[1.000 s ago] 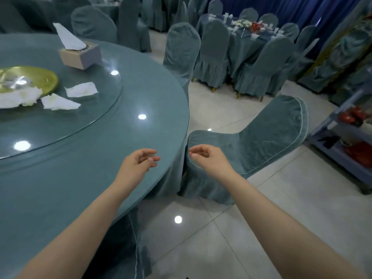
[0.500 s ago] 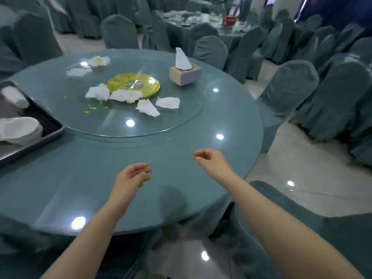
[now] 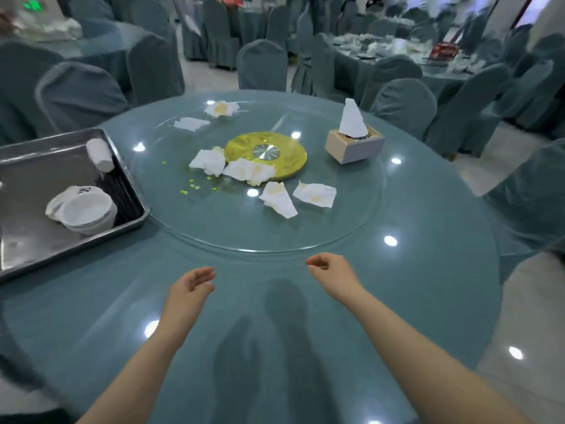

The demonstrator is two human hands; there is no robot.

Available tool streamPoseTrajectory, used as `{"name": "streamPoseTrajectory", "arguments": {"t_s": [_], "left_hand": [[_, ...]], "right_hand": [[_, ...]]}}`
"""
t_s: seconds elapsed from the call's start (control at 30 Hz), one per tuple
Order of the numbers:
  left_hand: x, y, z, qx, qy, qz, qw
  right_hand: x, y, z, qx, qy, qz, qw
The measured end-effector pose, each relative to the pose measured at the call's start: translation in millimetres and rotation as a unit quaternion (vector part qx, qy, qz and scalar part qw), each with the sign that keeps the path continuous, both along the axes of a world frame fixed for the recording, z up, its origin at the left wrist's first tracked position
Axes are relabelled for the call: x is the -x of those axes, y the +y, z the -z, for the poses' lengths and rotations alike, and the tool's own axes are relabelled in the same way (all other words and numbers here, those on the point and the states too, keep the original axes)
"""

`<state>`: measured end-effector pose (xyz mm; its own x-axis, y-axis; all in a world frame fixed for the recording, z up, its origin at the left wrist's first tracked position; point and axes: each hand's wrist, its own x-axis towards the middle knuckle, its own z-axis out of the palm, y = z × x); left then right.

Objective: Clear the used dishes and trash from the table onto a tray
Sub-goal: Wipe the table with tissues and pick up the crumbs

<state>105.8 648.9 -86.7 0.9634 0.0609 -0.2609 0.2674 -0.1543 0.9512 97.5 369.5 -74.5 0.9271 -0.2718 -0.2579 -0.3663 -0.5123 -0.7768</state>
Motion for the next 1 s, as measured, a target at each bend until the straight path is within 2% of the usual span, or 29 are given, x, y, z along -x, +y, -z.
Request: {"name": "streamPoseTrajectory", "arguments": {"t_s": [0.13, 0.3, 0.5, 0.6, 0.77, 0.87, 0.93, 1.0], "left_hand": [[-37, -14, 7, -0.037, 0.013, 0.018, 0.999], [-80, -29, 17, -0.066, 0.029, 0.013, 0.997], [-140, -35, 32, -0.155, 0.025, 0.001, 0.988], [-172, -35, 48, -0.238, 0.019, 0.015, 0.971], [-210, -31, 68, -0.382, 0.042, 0.07, 0.921], [-224, -31, 79, -0.507, 0.096, 0.138, 0.845], [-225, -28, 85, -0.571, 0.116, 0.198, 0.788], [-224, -27, 88, -0.603, 0.11, 0.229, 0.756]], "right_hand": [[-30, -18, 10, -0.013, 0.008, 0.037, 0.999], [-87, -34, 16, -0.002, 0.008, 0.004, 1.0], [-171, -66, 40, 0.104, 0.011, -0.04, 0.994], [-216, -83, 61, 0.169, 0.008, -0.047, 0.984], [-269, -97, 92, 0.286, 0.042, -0.107, 0.951], [-276, -100, 105, 0.35, 0.028, -0.07, 0.934], [-279, -99, 106, 0.335, -0.032, -0.016, 0.941], [-284, -93, 105, 0.266, -0.096, 0.02, 0.959]]}}
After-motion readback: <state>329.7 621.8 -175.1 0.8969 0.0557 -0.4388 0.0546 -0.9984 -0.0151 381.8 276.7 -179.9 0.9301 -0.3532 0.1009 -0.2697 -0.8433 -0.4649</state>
